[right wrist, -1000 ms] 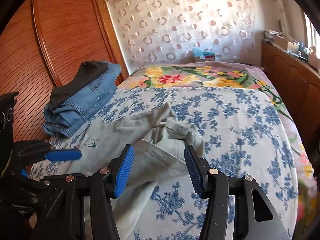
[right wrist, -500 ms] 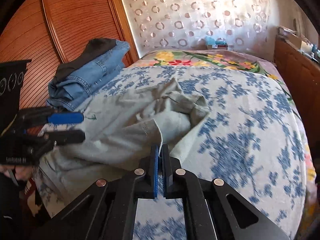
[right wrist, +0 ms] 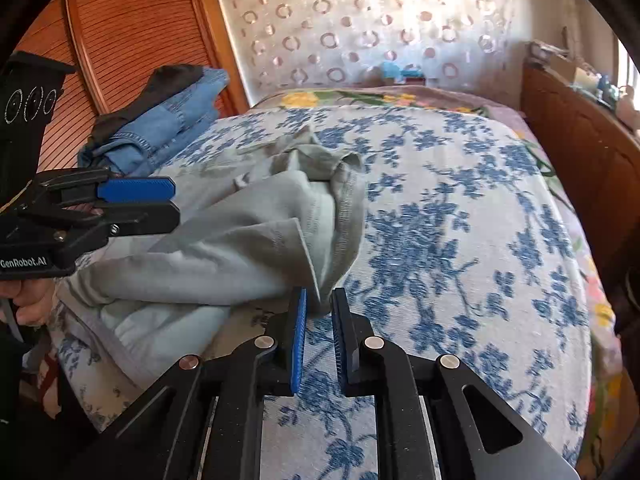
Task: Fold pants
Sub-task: 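Fold the held cuff toward the waistband with the left gripper while the right gripper grasps the pants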
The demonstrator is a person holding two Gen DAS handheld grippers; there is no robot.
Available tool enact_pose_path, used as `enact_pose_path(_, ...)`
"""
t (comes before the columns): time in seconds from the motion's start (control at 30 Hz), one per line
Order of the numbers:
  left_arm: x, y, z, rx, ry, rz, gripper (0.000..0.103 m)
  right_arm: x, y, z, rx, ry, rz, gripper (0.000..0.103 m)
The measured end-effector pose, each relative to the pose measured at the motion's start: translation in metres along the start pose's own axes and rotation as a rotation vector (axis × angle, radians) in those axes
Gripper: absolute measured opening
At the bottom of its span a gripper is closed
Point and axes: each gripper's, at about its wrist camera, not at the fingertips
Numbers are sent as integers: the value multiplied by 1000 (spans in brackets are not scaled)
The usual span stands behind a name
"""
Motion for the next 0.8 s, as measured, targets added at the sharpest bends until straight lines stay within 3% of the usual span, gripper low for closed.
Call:
enact_pose_path(0.2,11,9,-30,-74,-32,-44,31,11,-15,19,37,-56,-17,16)
enact_pose_path(0.4,17,6,-49,-129,-12,-63,26,17,-21,24,37,-67,-34,20)
enact_pose_path(0.5,17,6,-50,-128,-8,-62,23,17,-21,24,38,-64,-38,20)
enact_pose_path(0.57,17,7,-50,-125,-7,-64,15,16,-21,25,41,-62,-38,20)
enact_pose_path(0.6,17,7,-51,-126,-12,-65,5,17,-21,25,41,-63,-39,21)
enact_pose_path(0.8,22,9,-29,-48,-13,-60,4,19,-18,24,44,-53,-50,21)
Point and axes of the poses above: each gripper's, at about its wrist camera, not at the fingertips, and z roughly against the way its jaws point, x to its right, y to its top, and after that the axes turned 9 degrees about -y, right-handed
